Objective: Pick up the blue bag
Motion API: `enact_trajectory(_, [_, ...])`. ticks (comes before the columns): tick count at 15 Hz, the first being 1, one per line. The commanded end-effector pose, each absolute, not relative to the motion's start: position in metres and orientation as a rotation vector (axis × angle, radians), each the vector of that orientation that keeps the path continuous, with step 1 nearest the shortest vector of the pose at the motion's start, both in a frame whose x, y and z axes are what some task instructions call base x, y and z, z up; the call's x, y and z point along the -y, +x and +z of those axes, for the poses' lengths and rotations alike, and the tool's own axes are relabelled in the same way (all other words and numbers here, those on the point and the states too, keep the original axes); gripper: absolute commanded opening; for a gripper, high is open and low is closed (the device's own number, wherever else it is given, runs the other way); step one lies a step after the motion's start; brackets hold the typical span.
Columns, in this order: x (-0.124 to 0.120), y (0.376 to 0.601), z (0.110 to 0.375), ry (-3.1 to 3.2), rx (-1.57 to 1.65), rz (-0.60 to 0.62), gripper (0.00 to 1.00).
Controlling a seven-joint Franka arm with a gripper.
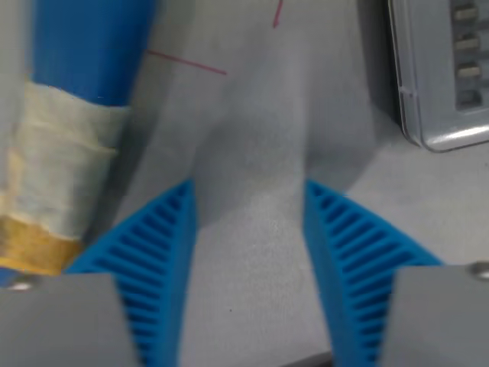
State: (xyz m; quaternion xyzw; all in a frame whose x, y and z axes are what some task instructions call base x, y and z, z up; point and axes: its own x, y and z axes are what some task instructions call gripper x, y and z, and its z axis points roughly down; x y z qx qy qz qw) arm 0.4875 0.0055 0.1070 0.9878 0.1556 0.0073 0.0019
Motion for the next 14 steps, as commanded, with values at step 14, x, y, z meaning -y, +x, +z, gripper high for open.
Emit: enact_trajectory(14, [-0.006, 0.474, 0.131, 3.108, -0.518, 0.142, 0.00])
